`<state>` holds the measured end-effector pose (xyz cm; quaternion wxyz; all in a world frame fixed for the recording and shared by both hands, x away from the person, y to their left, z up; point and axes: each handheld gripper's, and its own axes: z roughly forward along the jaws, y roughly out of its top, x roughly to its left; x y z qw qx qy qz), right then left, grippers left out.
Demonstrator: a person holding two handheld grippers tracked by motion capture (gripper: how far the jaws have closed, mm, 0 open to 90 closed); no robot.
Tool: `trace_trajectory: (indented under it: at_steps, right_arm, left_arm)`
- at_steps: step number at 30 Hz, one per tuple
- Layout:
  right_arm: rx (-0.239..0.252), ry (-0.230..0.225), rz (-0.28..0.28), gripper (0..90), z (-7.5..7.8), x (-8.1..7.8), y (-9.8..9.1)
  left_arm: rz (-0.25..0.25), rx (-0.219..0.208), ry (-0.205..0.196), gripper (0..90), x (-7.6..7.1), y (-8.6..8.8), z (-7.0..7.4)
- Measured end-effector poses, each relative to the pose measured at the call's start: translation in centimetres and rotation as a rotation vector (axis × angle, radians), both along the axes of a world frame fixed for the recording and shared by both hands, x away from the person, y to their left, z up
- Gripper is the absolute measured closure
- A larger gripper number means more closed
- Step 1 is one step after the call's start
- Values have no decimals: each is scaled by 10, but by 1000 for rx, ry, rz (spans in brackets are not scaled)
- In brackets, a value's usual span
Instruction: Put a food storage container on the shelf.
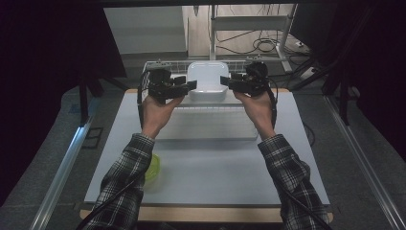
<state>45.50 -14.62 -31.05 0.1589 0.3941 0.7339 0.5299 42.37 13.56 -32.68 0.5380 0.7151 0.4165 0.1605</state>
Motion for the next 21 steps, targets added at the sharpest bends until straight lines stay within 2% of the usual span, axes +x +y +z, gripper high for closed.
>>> trace_trajectory:
  at_steps: [3,9,13,16,21]
  right_arm:
    - [-7,-11,-9,466,0,0,1]
    - [-7,-26,-31,452,-3,1,0]
    - [-17,-32,-27,427,-3,1,0]
    - [-15,-37,-20,411,-2,0,-3]
    - [-11,-43,-1,383,-2,-6,-6]
  left_arm:
    - [4,0,-6,427,0,0,-1]
    - [51,15,-42,400,6,-2,-1]
    - [63,4,-39,366,9,-1,-3]
    - [69,8,-41,357,8,0,-2]
    - [51,10,-47,334,-1,4,-1]
